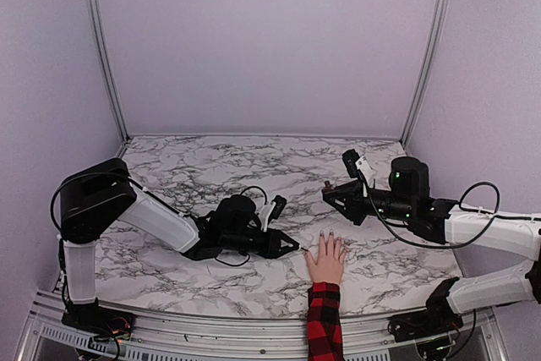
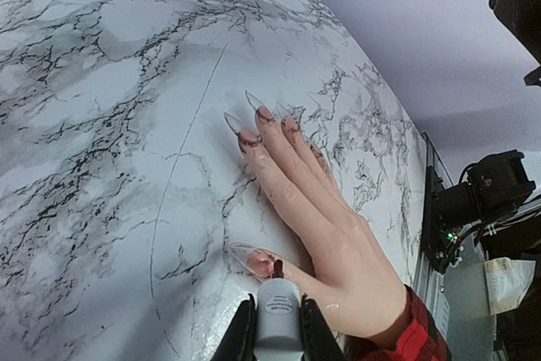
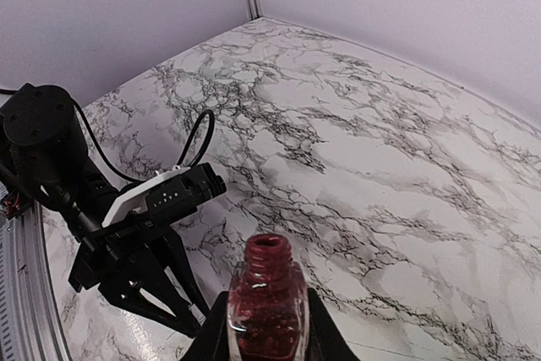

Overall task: Paint the nails
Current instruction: Paint the nail with the hand.

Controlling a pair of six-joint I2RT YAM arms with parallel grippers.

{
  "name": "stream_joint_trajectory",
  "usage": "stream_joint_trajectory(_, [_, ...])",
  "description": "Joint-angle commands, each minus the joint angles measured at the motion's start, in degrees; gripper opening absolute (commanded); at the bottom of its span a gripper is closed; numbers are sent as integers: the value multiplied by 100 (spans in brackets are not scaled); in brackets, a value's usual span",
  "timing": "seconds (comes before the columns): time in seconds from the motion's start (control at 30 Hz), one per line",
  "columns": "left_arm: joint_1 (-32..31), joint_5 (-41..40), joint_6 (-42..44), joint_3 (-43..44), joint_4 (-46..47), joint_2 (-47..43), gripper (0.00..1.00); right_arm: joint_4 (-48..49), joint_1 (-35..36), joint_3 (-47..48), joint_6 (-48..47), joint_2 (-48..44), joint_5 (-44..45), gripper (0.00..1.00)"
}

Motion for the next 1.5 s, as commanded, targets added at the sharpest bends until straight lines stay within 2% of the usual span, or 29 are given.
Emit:
stream_joint_trajectory(0.0, [-3,67,2,156,-8,114,0,189,-35,53,-32,-27,-41,0])
stream_joint_trajectory(1.47, [77,-255,-32,318,-354,279,0,188,-36,53,-28,-3,-22,0])
